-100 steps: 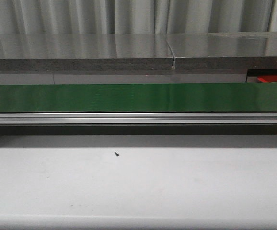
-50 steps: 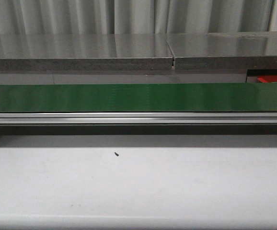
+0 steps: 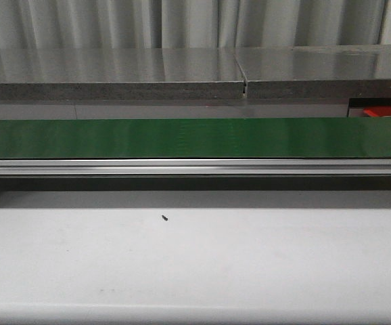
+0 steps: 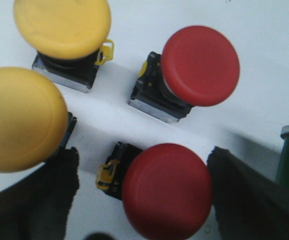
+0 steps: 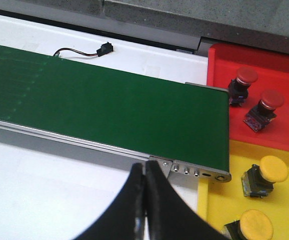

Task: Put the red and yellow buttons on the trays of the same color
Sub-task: 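Grasp a red button with the left gripper and set it on the belt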

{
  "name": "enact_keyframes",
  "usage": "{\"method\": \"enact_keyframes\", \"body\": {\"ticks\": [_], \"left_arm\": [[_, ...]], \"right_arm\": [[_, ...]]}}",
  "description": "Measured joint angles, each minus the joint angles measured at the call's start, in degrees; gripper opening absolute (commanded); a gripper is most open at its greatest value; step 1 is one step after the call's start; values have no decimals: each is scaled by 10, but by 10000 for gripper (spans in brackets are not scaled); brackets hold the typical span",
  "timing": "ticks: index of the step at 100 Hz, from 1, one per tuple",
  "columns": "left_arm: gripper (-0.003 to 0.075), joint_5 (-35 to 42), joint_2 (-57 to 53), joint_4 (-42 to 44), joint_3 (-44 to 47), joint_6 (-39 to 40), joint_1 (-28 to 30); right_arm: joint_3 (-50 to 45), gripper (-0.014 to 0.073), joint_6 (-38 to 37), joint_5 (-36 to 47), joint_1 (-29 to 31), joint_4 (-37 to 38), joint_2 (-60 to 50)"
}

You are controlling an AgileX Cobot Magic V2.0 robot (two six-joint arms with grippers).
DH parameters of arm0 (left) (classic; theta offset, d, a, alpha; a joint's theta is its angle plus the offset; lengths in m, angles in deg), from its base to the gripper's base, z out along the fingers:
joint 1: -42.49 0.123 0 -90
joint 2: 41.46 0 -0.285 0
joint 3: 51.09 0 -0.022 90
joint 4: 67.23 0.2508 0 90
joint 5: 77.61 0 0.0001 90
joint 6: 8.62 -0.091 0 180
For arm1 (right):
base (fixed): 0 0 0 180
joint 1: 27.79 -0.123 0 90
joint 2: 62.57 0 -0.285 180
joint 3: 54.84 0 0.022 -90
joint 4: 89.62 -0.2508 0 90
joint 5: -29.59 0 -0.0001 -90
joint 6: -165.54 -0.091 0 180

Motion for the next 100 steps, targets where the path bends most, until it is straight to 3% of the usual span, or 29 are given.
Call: {"method": "enact_keyframes", "body": {"ticks": [13, 27, 79, 100], "left_arm": [[203, -4, 0, 1, -4, 0, 0], [120, -23, 0, 3, -19, 0, 0], [114, -115, -125, 5, -36, 0, -14], [114, -128, -171, 5, 10, -2, -47]], "right_arm": [[0, -118, 0, 0, 0, 0, 0], [0, -118, 0, 0, 0, 0, 0], [0, -118, 0, 0, 0, 0, 0], [0, -118, 0, 0, 0, 0, 0]]}}
